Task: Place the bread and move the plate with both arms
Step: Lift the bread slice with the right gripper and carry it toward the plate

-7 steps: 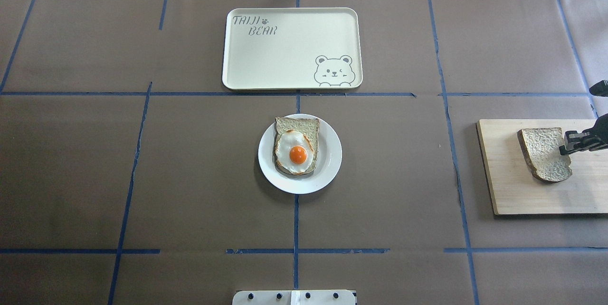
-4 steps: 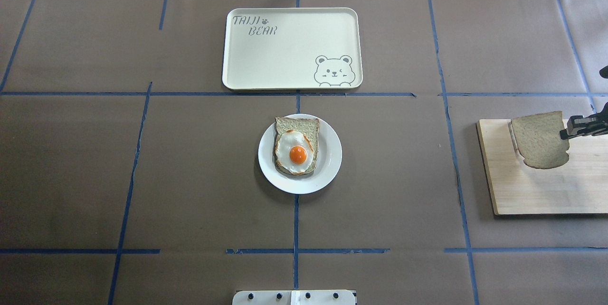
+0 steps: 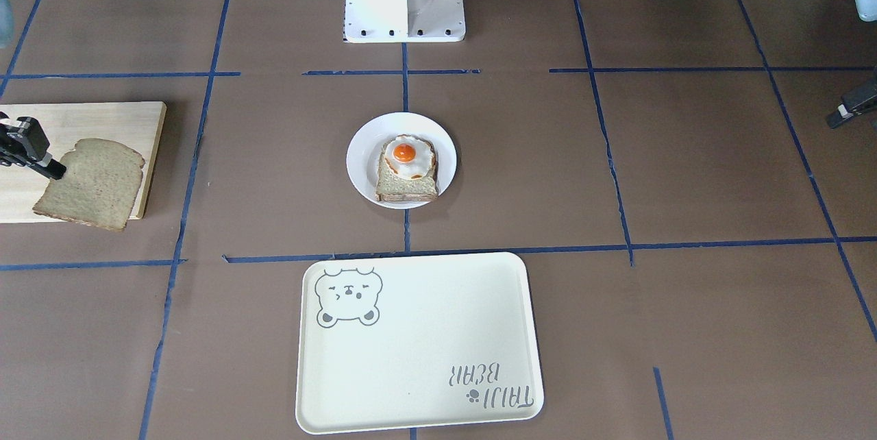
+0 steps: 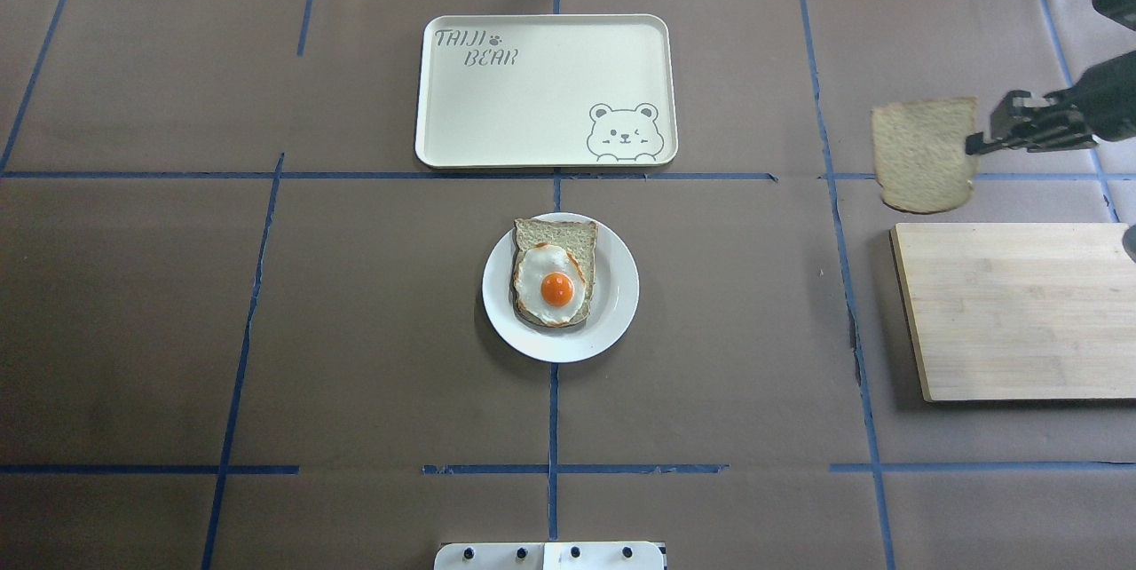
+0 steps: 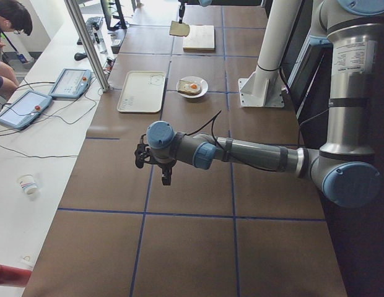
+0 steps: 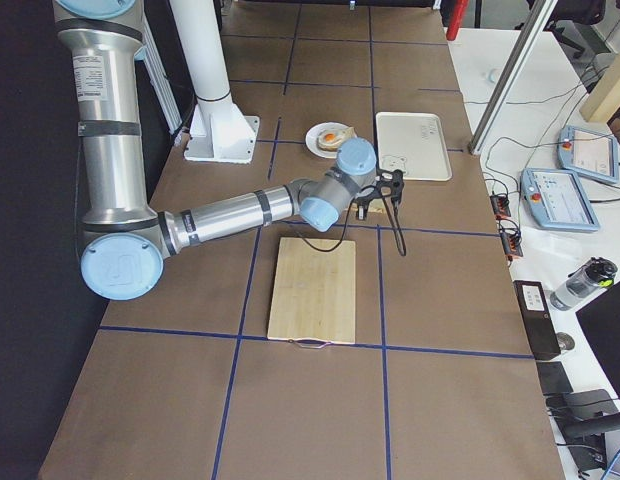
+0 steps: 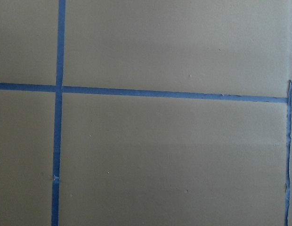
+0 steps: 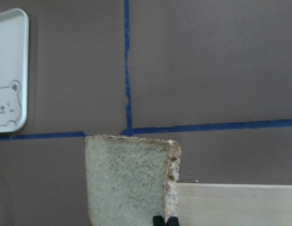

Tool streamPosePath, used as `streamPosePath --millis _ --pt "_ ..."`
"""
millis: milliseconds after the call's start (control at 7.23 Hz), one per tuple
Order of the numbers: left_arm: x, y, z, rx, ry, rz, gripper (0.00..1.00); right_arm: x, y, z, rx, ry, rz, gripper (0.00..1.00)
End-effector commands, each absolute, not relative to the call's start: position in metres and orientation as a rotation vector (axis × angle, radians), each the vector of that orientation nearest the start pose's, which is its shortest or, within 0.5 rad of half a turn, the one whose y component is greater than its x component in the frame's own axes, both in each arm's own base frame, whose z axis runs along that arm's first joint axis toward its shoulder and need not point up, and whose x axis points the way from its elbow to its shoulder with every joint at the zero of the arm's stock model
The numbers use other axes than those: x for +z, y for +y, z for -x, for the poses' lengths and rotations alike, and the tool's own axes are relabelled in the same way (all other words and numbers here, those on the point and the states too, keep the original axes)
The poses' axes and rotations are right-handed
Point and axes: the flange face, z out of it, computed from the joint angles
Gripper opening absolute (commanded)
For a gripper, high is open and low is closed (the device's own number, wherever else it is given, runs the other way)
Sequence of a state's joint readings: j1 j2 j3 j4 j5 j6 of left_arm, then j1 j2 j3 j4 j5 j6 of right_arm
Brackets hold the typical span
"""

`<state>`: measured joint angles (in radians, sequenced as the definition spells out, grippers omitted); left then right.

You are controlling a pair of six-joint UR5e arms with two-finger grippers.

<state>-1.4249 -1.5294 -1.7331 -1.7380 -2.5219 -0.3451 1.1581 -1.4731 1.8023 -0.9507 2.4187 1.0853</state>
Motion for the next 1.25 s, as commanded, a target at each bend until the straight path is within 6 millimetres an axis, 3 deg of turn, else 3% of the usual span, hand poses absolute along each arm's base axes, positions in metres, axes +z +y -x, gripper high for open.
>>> streamPosePath --millis 0,138,277,415,553,692,830,1107 --pt "0.568 -0.486 -0.019 -0.047 0.980 -0.027 1.00 0.292 -0.509 0.231 0.229 -1.317 -0.047 0.00" --pt "0.567 -0.486 -0.019 -0.046 0.980 -0.029 1.00 0.246 -0.497 0.290 0.257 -1.348 -0.069 0.00" --pt "0.567 -0.486 -0.020 -0.053 0.980 -0.022 1.00 0.216 -0.471 0.357 0.298 -1.367 -0.099 0.00" --pt "0.567 -0.486 -0.020 -0.055 0.980 -0.021 1.00 0.198 -0.443 0.404 0.329 -1.384 -0.127 0.00" --pt "0.567 -0.485 -0.020 -0.054 0.982 -0.021 1.00 0.193 -0.406 0.447 0.323 -1.429 -0.172 0.00" --pt "0.567 -0.485 -0.020 -0.056 0.982 -0.020 1.00 0.203 -0.376 0.480 0.319 -1.423 -0.192 0.00" --pt "0.566 -0.486 -0.020 -0.055 0.982 -0.021 1.00 0.224 -0.371 0.505 0.316 -1.379 -0.184 0.00" --pt "0.565 -0.486 -0.020 -0.071 0.984 -0.013 1.00 0.252 -0.364 0.529 0.304 -1.319 -0.169 0.00"
